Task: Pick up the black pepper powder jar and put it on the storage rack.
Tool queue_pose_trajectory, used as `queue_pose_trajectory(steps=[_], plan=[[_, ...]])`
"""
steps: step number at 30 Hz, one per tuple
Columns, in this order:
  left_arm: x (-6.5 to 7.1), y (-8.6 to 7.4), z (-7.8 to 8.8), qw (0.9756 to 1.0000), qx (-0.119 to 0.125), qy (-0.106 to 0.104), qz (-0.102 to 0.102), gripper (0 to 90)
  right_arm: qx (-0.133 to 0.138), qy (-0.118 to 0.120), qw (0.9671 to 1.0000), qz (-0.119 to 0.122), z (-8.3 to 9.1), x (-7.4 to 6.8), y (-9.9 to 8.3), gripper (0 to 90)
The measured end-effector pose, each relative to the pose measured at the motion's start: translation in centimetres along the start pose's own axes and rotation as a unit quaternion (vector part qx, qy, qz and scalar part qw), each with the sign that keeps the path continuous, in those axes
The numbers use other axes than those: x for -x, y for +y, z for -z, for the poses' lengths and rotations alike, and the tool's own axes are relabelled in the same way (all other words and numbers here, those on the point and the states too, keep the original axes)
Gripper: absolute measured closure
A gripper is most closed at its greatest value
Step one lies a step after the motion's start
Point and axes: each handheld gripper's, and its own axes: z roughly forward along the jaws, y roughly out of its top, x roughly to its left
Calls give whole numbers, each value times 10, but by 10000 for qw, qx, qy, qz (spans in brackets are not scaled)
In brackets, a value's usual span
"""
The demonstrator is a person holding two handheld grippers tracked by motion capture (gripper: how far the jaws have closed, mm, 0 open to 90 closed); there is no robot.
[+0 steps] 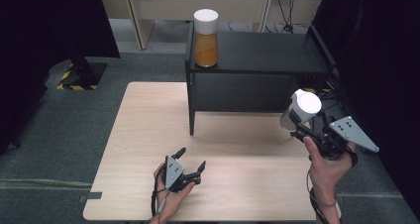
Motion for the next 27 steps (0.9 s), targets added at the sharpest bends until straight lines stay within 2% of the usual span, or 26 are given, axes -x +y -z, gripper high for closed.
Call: queue_pose_trajectory(steps=[10,27], plan=[[0,0,0,10000,-7,1,9,146,129,-106,9998,-142,-9,2,17,304],[0,1,0,10000,-16,1,4,146,313,-325,9989,-113,-22,6,51,304]])
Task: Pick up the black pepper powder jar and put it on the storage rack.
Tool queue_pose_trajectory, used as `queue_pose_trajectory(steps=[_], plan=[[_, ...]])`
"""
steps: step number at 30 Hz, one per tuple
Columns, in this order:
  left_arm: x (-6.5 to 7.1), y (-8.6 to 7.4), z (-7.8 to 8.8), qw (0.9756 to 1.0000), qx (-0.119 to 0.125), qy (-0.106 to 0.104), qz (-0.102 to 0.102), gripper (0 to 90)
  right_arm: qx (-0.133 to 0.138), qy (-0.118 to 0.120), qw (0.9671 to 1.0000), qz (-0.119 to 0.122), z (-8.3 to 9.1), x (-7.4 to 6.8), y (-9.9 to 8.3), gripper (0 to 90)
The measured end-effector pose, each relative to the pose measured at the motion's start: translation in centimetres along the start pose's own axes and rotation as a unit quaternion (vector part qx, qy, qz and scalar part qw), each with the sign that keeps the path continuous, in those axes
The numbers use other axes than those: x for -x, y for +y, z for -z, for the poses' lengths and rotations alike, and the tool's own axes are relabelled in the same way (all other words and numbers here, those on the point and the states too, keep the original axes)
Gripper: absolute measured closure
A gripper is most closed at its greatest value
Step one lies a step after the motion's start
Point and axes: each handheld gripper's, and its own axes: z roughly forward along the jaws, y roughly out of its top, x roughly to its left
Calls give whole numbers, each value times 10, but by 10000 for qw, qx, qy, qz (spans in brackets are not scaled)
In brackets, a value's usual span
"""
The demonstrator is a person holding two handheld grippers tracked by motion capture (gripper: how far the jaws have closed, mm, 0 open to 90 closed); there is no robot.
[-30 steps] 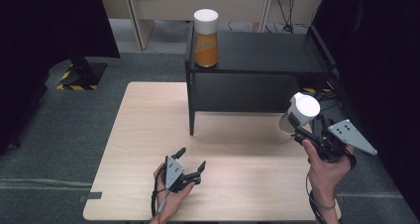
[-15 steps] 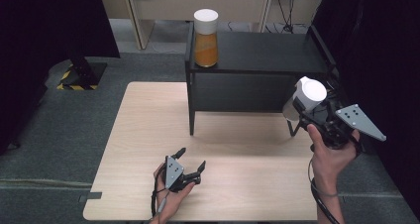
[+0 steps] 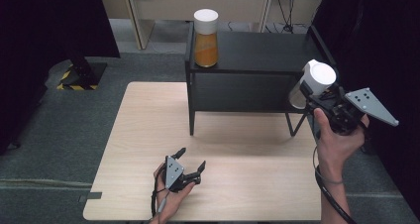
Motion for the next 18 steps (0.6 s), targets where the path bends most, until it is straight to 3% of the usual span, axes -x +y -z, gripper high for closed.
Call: queue_pose_trajectory(steps=[18], plan=[[0,0,0,10000,3,-4,-7,146,164,-120,9998,-45,-14,0,23,304]])
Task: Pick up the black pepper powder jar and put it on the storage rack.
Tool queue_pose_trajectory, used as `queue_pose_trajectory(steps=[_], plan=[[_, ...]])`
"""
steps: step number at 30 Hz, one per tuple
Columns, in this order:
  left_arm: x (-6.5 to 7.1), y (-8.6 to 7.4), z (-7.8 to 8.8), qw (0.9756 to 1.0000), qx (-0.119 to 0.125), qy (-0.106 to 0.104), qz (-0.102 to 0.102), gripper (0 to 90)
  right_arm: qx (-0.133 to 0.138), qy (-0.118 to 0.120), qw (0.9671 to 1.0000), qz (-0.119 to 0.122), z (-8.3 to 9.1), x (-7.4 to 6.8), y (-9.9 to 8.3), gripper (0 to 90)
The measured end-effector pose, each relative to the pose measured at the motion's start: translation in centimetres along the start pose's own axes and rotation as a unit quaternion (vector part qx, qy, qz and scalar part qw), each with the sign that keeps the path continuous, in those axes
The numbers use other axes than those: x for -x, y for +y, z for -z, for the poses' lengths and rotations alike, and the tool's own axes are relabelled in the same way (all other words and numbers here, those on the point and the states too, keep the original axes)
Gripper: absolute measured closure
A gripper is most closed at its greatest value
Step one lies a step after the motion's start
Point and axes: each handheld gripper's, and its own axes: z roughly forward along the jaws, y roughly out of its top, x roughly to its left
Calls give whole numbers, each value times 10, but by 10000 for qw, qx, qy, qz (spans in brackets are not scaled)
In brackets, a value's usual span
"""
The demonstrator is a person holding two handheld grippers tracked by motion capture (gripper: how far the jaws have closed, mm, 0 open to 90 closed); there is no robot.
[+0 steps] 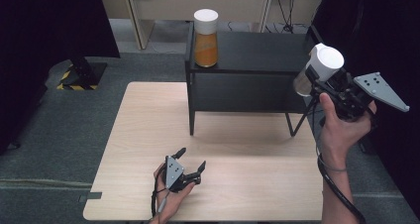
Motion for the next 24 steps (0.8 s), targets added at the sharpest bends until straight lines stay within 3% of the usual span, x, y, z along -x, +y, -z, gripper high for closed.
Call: queue_pose_trajectory(steps=[24], plan=[[0,0,0,10000,9,-6,-10,146,-88,-277,9996,-18,-44,6,40,304]])
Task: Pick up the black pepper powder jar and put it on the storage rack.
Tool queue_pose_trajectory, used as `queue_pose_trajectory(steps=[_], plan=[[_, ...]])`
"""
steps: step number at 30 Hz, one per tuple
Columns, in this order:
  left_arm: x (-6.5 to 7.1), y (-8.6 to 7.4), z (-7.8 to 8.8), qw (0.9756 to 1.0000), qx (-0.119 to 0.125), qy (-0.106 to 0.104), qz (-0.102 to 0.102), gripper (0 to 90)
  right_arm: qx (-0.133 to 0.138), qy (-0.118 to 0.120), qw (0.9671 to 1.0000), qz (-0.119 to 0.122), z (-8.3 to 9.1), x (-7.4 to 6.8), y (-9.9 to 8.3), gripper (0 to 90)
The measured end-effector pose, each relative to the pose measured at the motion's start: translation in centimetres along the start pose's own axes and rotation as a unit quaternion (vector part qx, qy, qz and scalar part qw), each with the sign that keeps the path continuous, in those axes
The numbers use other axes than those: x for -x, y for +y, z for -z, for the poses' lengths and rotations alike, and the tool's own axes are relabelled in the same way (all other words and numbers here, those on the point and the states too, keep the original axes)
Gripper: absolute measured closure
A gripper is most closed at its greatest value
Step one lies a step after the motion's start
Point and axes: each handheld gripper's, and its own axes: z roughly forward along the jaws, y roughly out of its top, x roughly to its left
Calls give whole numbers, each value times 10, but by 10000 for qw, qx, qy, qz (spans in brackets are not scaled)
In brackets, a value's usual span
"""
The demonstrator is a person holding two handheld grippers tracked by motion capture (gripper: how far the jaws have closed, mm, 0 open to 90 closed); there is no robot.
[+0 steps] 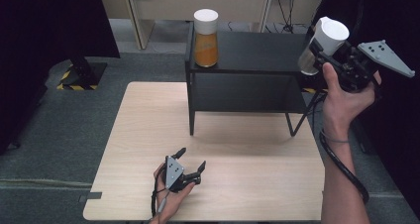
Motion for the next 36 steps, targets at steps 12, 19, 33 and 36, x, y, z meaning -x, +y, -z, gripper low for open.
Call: queue_pose_trajectory(steps=[12,19,33,36], plan=[[0,0,0,10000,2,-1,-5,146,-184,-187,9997,-29,-25,3,5,304],[0,0,0,10000,0,-4,-2,146,-293,-252,9992,-45,-37,5,5,304],[1,0,0,10000,-7,-9,-28,146,-468,-369,9982,-22,-49,7,1,304],[1,0,0,10000,-6,-6,-24,146,-513,-391,9979,-6,-50,7,0,304]])
